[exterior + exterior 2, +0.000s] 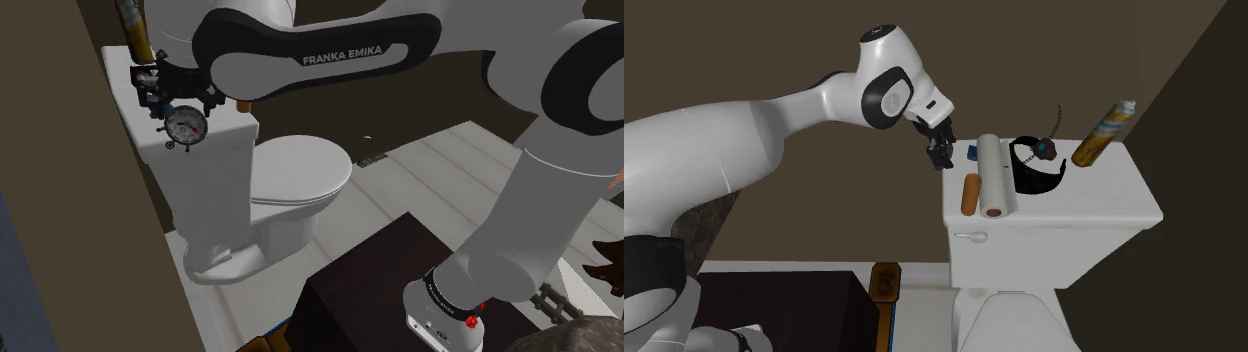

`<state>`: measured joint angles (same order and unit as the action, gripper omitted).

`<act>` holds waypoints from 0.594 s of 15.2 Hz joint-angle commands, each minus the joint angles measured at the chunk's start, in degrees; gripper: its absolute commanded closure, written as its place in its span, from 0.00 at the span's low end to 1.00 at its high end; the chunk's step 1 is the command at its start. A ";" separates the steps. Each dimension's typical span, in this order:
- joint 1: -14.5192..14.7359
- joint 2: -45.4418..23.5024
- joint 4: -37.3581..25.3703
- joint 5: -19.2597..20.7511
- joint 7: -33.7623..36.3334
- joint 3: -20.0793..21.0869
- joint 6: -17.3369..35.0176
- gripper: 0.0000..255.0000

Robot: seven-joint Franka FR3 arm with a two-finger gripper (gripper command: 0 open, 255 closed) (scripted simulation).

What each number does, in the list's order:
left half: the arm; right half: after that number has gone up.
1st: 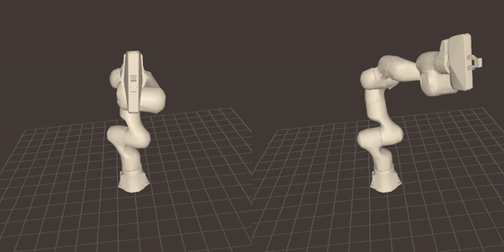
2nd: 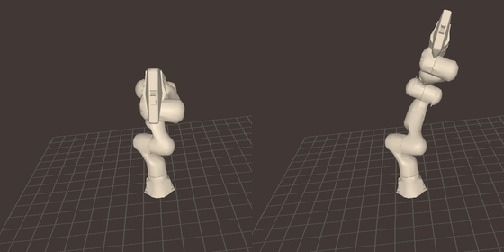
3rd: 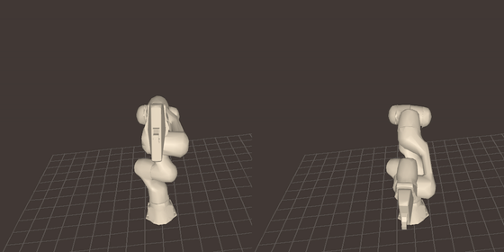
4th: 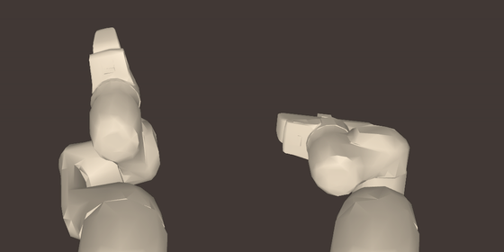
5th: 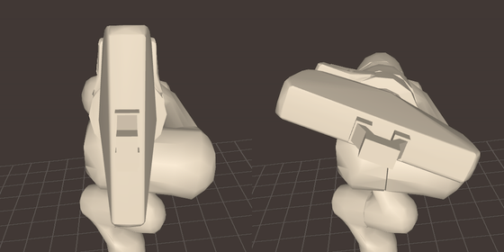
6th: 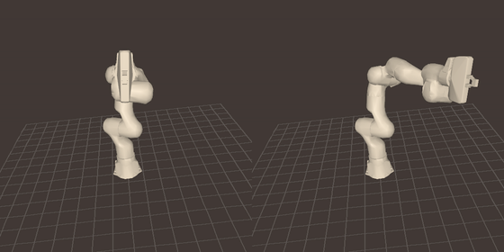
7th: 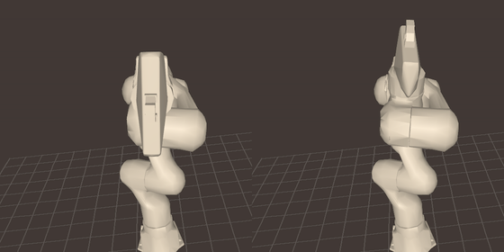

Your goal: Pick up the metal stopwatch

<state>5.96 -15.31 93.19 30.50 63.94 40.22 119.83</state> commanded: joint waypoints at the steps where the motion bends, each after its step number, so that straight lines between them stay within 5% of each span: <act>1: 0.20 -0.16 -1.56 -0.21 -0.53 0.10 -1.37 1.00; 9: 0.93 -0.21 -7.63 -1.22 -2.67 0.56 -7.07 1.00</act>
<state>6.90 -15.54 86.29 29.45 61.66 40.76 113.43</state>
